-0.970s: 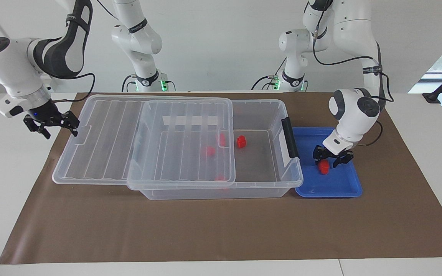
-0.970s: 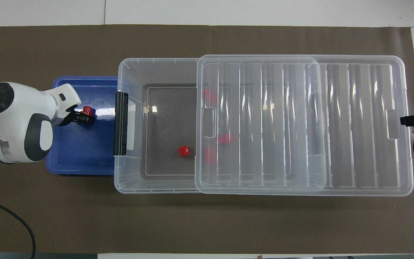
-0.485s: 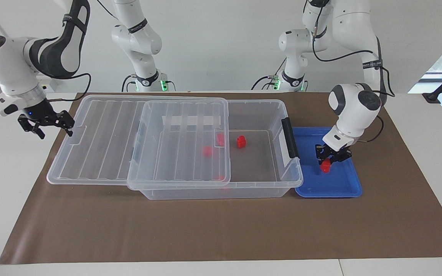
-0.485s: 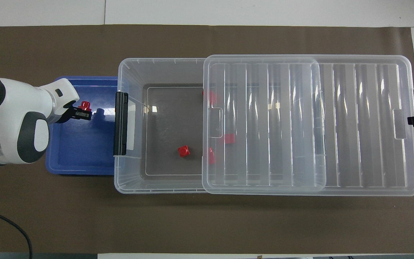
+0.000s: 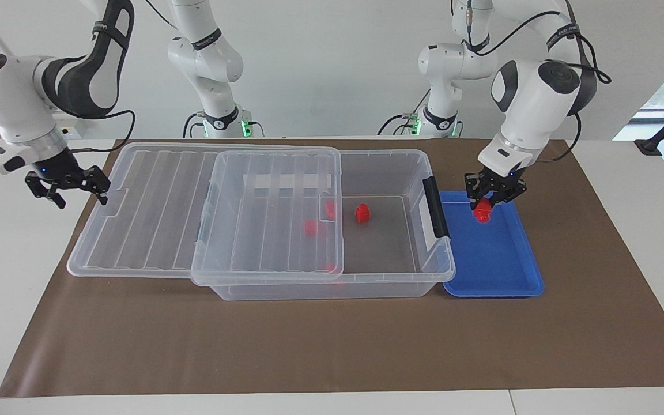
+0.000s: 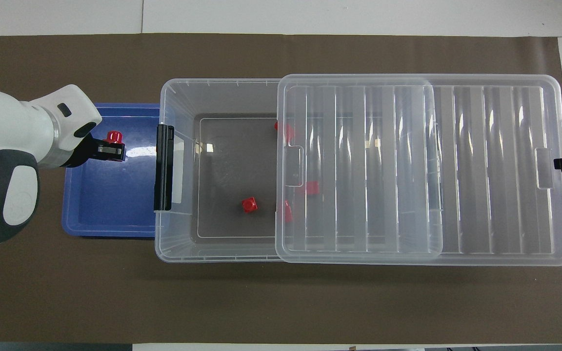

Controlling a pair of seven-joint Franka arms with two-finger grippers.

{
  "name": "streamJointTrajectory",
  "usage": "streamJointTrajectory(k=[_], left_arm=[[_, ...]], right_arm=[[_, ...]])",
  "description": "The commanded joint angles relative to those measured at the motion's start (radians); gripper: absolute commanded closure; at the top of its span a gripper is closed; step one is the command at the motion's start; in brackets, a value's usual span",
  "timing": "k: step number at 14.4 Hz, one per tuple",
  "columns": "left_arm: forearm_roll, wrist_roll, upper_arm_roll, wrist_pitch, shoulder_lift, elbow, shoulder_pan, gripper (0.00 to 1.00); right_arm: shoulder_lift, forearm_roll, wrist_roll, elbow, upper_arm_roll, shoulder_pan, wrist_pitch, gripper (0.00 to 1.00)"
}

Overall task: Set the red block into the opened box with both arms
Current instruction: 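Carry the red block over the open box with the left gripper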

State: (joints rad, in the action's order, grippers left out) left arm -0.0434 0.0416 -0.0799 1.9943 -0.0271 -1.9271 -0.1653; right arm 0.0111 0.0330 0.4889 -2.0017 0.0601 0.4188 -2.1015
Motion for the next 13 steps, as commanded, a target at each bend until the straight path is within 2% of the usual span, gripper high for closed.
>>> streamJointTrajectory(k=[1,3,7,11,13], left_arm=[[-0.001,0.157,0.003,-0.025,0.03,0.053,-0.1,1.0],[0.02,0.239,0.003,-0.022,0.038,0.065,-0.161,1.0],[0.114,0.472,0.003,0.066,0.145,0.077,-0.293,1.0],[0.165,0.561,0.003,0.19,0.268,0.074,-0.324,1.0],[0.165,0.566,0.003,0.242,0.324,0.076,-0.324,1.0]], right_arm=[[-0.008,-0.01,-0.01,0.084,0.009,-0.029,0.096,0.0],[0.006,-0.01,-0.094,0.141,0.01,-0.083,0.185,0.0],[0.012,-0.012,-0.272,0.25,0.012,-0.222,0.334,0.0],[0.032,-0.012,-0.368,0.262,0.012,-0.293,0.366,0.0],[0.033,-0.012,-0.371,0.258,0.012,-0.288,0.367,0.0]])
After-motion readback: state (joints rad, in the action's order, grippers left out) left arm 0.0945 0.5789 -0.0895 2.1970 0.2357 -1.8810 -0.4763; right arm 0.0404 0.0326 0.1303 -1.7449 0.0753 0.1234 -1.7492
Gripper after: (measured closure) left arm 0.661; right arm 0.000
